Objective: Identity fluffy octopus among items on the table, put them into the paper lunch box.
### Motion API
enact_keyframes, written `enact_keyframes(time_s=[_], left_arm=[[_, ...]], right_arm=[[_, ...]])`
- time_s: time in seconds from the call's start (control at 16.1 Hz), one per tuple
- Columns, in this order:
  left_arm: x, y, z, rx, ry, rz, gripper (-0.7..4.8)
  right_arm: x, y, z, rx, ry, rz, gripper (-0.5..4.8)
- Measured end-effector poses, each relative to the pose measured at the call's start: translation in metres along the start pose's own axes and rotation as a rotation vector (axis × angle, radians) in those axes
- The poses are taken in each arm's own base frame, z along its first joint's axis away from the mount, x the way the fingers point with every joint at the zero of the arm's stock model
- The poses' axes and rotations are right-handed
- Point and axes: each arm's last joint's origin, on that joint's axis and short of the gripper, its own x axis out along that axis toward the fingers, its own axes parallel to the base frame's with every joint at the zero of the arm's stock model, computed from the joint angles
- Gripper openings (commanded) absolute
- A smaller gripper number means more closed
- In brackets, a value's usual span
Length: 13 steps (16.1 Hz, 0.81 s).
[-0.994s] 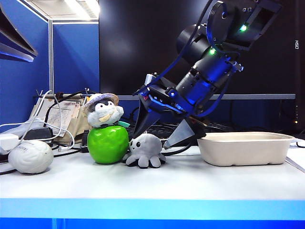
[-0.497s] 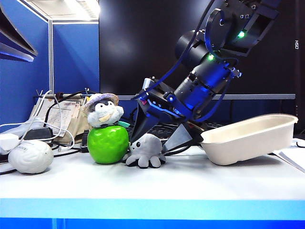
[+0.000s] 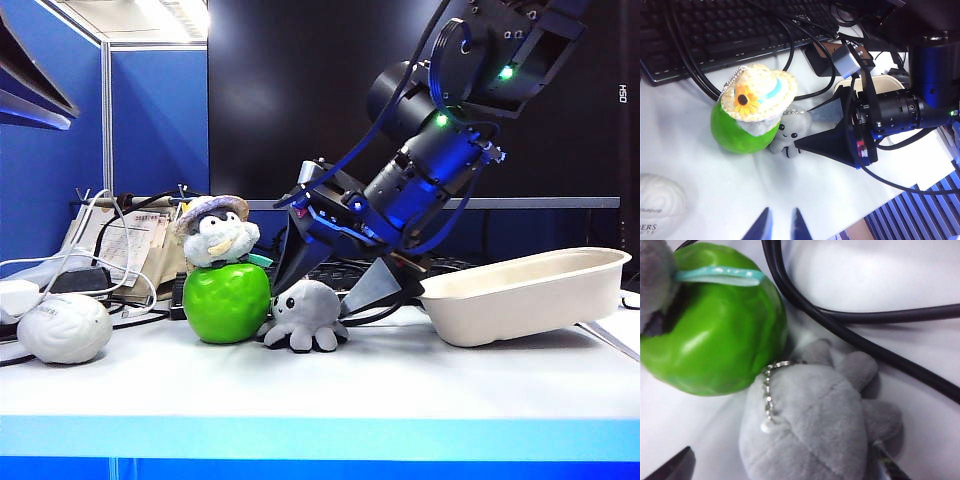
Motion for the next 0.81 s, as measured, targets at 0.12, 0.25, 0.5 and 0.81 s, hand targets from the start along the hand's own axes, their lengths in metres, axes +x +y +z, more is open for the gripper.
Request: enact_keyframes(time_s=[0.12,0.25,0.5,0.81], left_arm=[[0.0,0.0,0.0,0.0,0.0,0.0,0.62],[0.0,0.0,0.0,0.0,0.0,0.0,0.62],[0.0,0.0,0.0,0.0,0.0,0.0,0.62],[0.0,0.0,0.0,0.0,0.0,0.0,0.62]], right_arm=[[0.0,0.0004,0.0,-0.001,0.001,0.015,4.25],[0.0,0.0005,0.0003,-0.003,-0.002,0.018,3.83],[0.0,0.0003,0.0007,-0.004,-0.006,0.01,3.34],[0.0,0.0,0.0015,-0.007,-0.014,-0.005,2.54]])
